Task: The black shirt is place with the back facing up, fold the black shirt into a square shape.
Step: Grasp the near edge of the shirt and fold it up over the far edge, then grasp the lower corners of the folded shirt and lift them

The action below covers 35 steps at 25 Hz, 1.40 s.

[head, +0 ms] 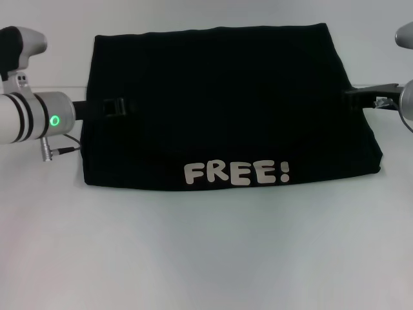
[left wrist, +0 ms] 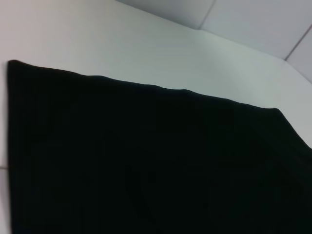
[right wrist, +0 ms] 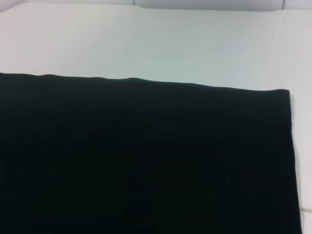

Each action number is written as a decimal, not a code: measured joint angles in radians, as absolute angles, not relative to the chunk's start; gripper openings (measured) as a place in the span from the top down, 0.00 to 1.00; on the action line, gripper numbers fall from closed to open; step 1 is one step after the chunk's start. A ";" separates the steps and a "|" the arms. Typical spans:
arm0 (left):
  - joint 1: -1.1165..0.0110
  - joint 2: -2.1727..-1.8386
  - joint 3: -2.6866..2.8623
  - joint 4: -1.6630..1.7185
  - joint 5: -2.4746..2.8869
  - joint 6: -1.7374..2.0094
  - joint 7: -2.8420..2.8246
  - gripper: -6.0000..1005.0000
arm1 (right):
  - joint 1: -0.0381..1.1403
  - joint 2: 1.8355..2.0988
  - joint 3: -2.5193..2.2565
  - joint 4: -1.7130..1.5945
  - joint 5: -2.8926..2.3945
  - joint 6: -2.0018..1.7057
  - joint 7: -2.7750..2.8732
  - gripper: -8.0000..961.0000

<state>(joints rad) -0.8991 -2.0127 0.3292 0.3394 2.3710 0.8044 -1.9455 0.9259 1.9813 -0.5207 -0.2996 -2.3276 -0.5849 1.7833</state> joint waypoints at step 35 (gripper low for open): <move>-0.594 -2.044 0.464 0.754 2.311 1.305 -2.005 0.14 | 0.802 1.930 -0.569 -0.609 -2.338 -1.127 2.045 0.28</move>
